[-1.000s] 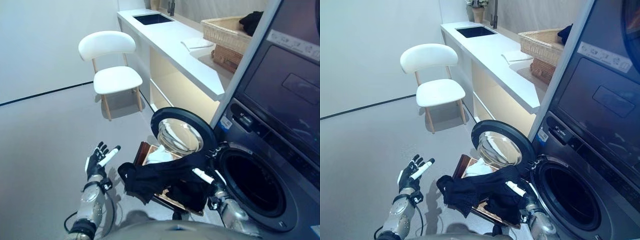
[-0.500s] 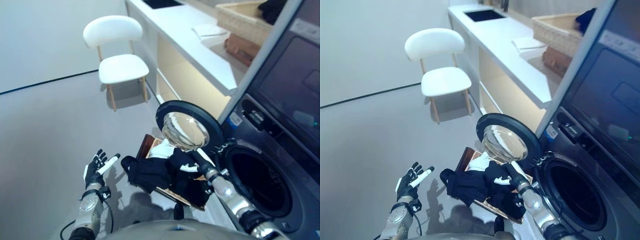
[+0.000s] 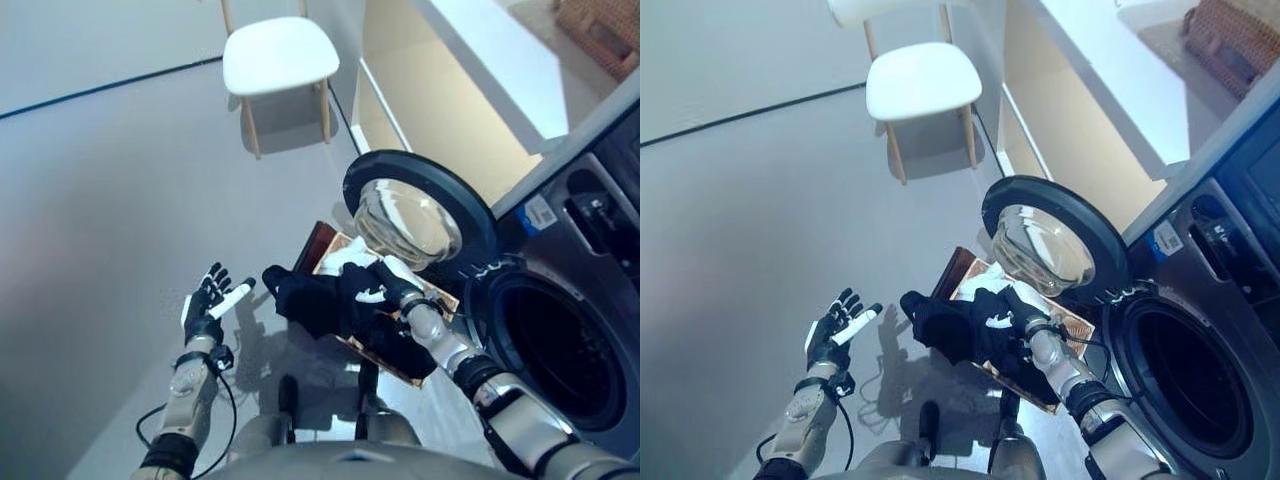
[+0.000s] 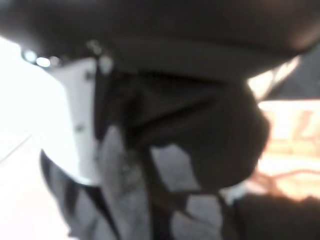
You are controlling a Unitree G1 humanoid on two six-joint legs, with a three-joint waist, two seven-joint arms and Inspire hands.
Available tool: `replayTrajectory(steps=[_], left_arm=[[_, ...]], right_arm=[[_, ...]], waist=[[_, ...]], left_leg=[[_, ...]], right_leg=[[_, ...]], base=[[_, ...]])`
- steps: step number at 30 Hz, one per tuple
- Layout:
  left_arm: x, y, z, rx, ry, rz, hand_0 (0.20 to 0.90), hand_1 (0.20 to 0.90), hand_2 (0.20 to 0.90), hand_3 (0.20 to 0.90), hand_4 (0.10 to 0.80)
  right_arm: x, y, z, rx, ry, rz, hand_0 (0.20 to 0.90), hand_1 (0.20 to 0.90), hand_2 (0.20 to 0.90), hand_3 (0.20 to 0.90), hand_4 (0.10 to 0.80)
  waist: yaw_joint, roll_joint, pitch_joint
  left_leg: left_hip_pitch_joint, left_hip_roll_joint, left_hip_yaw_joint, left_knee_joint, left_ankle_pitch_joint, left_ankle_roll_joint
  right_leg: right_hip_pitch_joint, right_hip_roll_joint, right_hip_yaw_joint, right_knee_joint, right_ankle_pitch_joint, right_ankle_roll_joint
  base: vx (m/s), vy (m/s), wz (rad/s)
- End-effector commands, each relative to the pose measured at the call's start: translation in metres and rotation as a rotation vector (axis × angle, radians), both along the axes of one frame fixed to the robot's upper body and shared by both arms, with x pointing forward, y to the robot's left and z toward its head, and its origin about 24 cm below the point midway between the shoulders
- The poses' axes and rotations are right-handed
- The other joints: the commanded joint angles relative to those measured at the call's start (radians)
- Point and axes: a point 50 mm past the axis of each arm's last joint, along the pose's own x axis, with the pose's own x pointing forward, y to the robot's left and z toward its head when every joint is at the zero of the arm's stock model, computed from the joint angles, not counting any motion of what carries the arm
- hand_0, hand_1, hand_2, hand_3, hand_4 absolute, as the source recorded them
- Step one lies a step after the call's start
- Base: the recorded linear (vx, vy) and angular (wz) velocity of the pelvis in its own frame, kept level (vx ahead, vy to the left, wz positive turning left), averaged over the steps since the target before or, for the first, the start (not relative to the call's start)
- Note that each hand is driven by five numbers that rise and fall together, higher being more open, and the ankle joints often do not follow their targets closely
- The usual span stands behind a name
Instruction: Pick up the clothes and place them into the washing machine
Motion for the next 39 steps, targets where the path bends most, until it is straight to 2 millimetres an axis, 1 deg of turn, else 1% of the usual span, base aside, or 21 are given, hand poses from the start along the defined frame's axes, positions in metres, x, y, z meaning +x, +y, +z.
replayTrajectory(steps=[1,7,12,14,16,17,19,20,22,24,29,31,34,36,37,38,39], left_arm=[[0.032,0.006,0.054,0.068,-0.293,-0.039,0.9,0.9,0.9,0.9,0.8],[0.036,0.002,0.059,0.055,-0.318,-0.057,0.9,0.9,0.9,0.9,0.8],[0.04,-0.003,0.064,0.044,-0.343,-0.067,0.9,0.9,0.9,0.9,0.8],[0.043,-0.008,0.071,0.029,-0.372,-0.088,0.9,0.9,0.9,0.9,0.8],[0.044,-0.01,0.072,0.028,-0.376,-0.095,0.9,0.9,0.9,0.9,0.8],[0.047,-0.012,0.077,0.029,-0.395,-0.107,0.9,0.9,0.9,0.9,0.8],[0.048,-0.013,0.077,0.029,-0.394,-0.108,0.9,0.9,0.9,0.9,0.8],[0.049,-0.016,0.08,0.022,-0.409,-0.119,0.9,0.9,0.9,0.9,0.8],[0.052,-0.019,0.083,0.019,-0.421,-0.129,0.9,0.9,0.9,0.9,0.8],[0.054,-0.021,0.086,0.02,-0.431,-0.137,0.9,0.9,0.9,0.9,0.8],[0.059,-0.029,0.095,0.011,-0.468,-0.16,0.9,0.9,0.9,0.9,0.8],[0.061,-0.031,0.098,0.009,-0.479,-0.164,0.9,0.9,0.9,0.9,0.8],[0.064,-0.036,0.102,0.01,-0.491,-0.175,0.9,0.9,0.9,0.9,0.8],[0.064,-0.037,0.101,0.012,-0.487,-0.179,0.9,0.9,0.9,0.9,0.8],[0.064,-0.036,0.1,0.015,-0.482,-0.176,0.9,0.9,0.9,0.9,0.8],[0.064,-0.037,0.1,0.015,-0.482,-0.175,0.9,0.9,0.9,0.9,0.8],[0.064,-0.035,0.099,0.017,-0.478,-0.17,0.9,0.9,0.9,0.9,0.8]], right_arm=[[0.038,0.022,0.051,-0.042,-0.228,0.105,0.9,0.9,0.9,0.9,0.8],[0.045,0.025,0.059,-0.084,-0.245,0.151,0.9,0.9,0.9,0.9,0.8],[0.051,0.023,0.057,-0.156,-0.232,0.142,0.9,0.9,0.9,0.9,0.8],[0.058,0.019,0.058,-0.195,-0.22,0.123,0.9,0.9,0.9,0.9,0.8],[0.06,0.021,0.061,-0.208,-0.222,0.13,0.9,0.9,0.9,0.9,0.8],[0.064,0.022,0.065,-0.224,-0.234,0.13,0.9,0.9,0.9,0.9,0.8],[0.064,0.02,0.063,-0.225,-0.223,0.118,0.9,0.9,0.9,0.9,0.8],[0.066,0.016,0.062,-0.232,-0.207,0.094,0.9,0.9,0.9,0.9,0.8],[0.069,0.015,0.065,-0.235,-0.21,0.084,0.9,0.9,0.9,0.9,0.8],[0.07,0.018,0.066,-0.233,-0.213,0.096,0.9,0.9,0.9,0.9,0.8],[0.068,0.021,0.06,-0.226,-0.187,0.092,0.9,0.9,0.9,0.9,0.8],[0.07,0.021,0.062,-0.256,-0.2,0.088,0.9,0.9,0.9,0.9,0.8],[0.068,0.014,0.057,-0.291,-0.186,0.057,0.9,0.9,0.9,0.9,0.8],[0.066,0.013,0.054,-0.299,-0.176,0.054,0.9,0.9,0.9,0.9,0.8],[0.066,0.013,0.053,-0.304,-0.176,0.052,0.458,0.458,0.458,0.458,0.484],[0.065,0.011,0.051,-0.305,-0.173,0.043,0.2,0.2,0.2,0.2,0.3],[0.064,0.009,0.05,-0.305,-0.164,0.034,0.2,0.2,0.2,0.2,0.3]], waist=[[-0.004,-0.017,-0.018],[-0.003,-0.011,-0.002],[0.006,-0.004,0.008],[0.016,0.011,0.025],[0.018,0.017,0.03],[0.021,0.028,0.046],[0.022,0.032,0.047],[0.03,0.045,0.053],[0.034,0.056,0.058],[0.037,0.062,0.061],[0.047,0.082,0.07],[0.05,0.089,0.073],[0.051,0.094,0.074],[0.048,0.095,0.074],[0.046,0.094,0.072],[0.045,0.094,0.071],[0.044,0.094,0.068]], left_leg=[[-0.082,-0.023,-0.016,0.025,0.037,-0.043],[-0.117,-0.023,-0.018,0.029,0.045,-0.043],[-0.142,-0.023,-0.018,0.035,0.047,-0.042],[-0.167,-0.024,-0.025,0.043,0.054,-0.043],[-0.175,-0.025,-0.028,0.043,0.056,-0.043],[-0.191,-0.027,-0.034,0.043,0.062,-0.045],[-0.2,-0.029,-0.038,0.044,0.065,-0.045],[-0.218,-0.032,-0.046,0.044,0.071,-0.046],[-0.236,-0.035,-0.054,0.043,0.078,-0.049],[-0.254,-0.037,-0.062,0.04,0.084,-0.051],[-0.283,-0.038,-0.083,0.029,0.096,-0.058],[-0.294,-0.038,-0.086,0.023,0.102,-0.062],[-0.295,-0.039,-0.096,0.012,0.109,-0.066],[-0.291,-0.04,-0.102,0.007,0.11,-0.067],[-0.29,-0.041,-0.104,0.006,0.109,-0.067],[-0.288,-0.041,-0.104,0.005,0.107,-0.067],[-0.287,-0.04,-0.102,0.004,0.106,-0.067]], right_leg=[[-0.027,-0.037,0.001,0.108,-0.079,0.051],[-0.072,-0.04,0.002,0.121,-0.076,0.049],[-0.104,-0.043,0.004,0.133,-0.075,0.047],[-0.135,-0.05,0.006,0.153,-0.077,0.045],[-0.148,-0.052,0.005,0.162,-0.077,0.043],[-0.17,-0.058,0.002,0.176,-0.079,0.041],[-0.178,-0.061,-0.002,0.182,-0.081,0.04],[-0.201,-0.067,-0.011,0.198,-0.084,0.038],[-0.222,-0.073,-0.017,0.21,-0.087,0.037],[-0.242,-0.076,-0.023,0.217,-0.088,0.037],[-0.279,-0.086,-0.038,0.242,-0.099,0.036],[-0.294,-0.087,-0.042,0.248,-0.101,0.036],[-0.295,-0.091,-0.049,0.251,-0.105,0.036],[-0.293,-0.093,-0.056,0.256,-0.108,0.036],[-0.292,-0.092,-0.055,0.256,-0.109,0.036],[-0.293,-0.093,-0.055,0.256,-0.109,0.037],[-0.292,-0.093,-0.053,0.255,-0.109,0.037]], base=[[-0.031,-0.005,0.0],[-0.051,-0.004,0.01],[-0.024,0.002,0.01],[-0.061,0.016,0.14],[-0.046,0.011,0.13],[-0.042,0.01,0.16],[-0.035,0.008,0.17],[-0.036,0.013,0.17],[-0.041,0.013,0.16],[-0.036,-0.003,0.16],[-0.018,-0.003,0.14],[-0.009,0.01,0.11],[0.004,0.002,0.12],[0.011,-0.004,0.12],[0.015,0.003,0.04],[0.0,0.0,0.0],[0.013,0.008,-0.06]])
